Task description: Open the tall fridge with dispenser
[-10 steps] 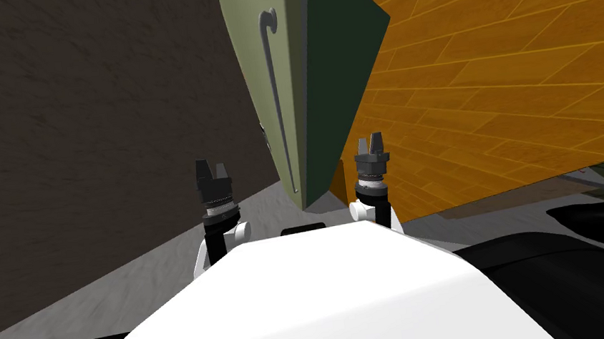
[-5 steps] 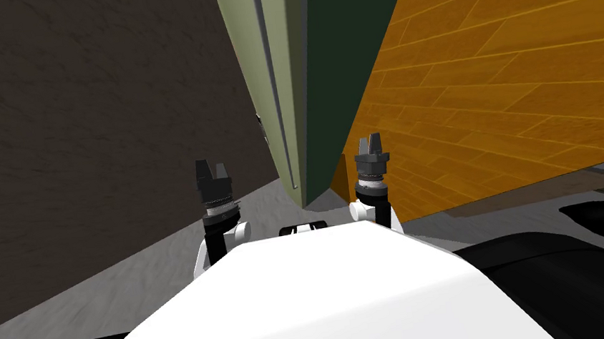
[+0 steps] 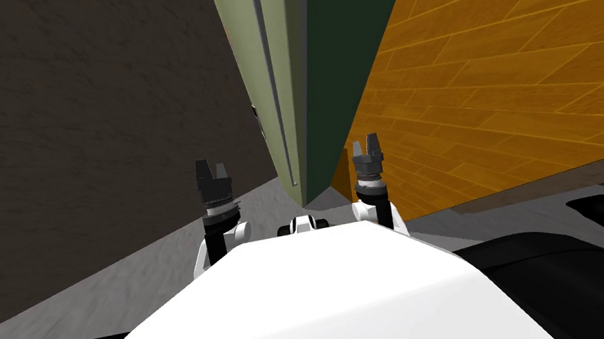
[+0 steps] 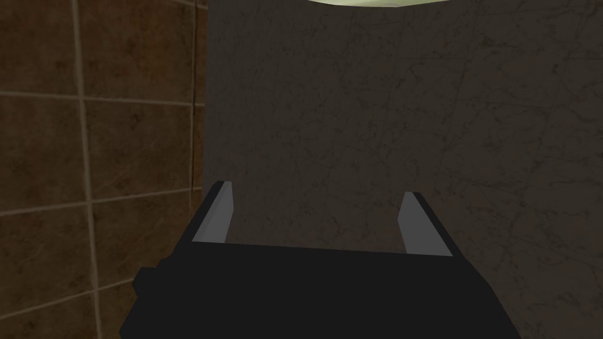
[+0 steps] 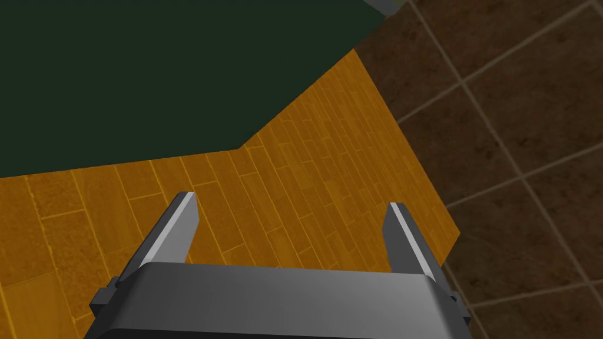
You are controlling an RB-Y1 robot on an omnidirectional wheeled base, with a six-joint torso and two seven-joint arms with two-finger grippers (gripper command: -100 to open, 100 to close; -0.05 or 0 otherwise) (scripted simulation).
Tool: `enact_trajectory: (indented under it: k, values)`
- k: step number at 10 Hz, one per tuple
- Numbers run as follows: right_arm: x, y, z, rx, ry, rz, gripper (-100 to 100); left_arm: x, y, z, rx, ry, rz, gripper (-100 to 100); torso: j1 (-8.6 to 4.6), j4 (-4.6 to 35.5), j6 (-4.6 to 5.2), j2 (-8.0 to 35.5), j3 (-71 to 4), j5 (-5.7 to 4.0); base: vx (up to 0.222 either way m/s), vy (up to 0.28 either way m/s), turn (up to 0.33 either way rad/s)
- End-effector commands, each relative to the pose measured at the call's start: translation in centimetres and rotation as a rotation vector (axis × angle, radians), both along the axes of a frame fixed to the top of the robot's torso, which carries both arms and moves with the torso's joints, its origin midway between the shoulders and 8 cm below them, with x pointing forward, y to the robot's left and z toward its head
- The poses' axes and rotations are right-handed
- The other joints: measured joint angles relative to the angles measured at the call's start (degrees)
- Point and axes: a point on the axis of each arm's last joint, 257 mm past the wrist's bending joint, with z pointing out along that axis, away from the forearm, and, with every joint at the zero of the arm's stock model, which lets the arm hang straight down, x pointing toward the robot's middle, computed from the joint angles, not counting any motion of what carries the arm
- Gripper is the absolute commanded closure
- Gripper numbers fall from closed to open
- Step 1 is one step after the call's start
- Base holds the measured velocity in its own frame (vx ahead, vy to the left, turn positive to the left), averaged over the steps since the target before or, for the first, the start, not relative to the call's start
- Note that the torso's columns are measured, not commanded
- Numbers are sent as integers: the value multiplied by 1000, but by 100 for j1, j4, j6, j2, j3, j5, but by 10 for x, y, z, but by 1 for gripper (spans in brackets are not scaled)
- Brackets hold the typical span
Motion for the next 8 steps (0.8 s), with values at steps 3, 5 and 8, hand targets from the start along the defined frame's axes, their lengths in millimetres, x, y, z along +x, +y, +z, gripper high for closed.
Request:
enact_trajectory:
  k: [3,5,8]
  values:
    - [25,12,-35,-155,151,15,-100,0,0,0,0,0,0,0,-14,10,-1,18,1,-3,76,81,-74]
    - [33,12,-48,-213,203,14,-100,0,0,0,0,0,0,0,-22,14,0,29,9,-6,50,52,-65]
    - [41,13,-64,-295,259,15,-100,0,0,0,0,0,0,0,-3,9,1,12,-2,-2,60,64,-65]
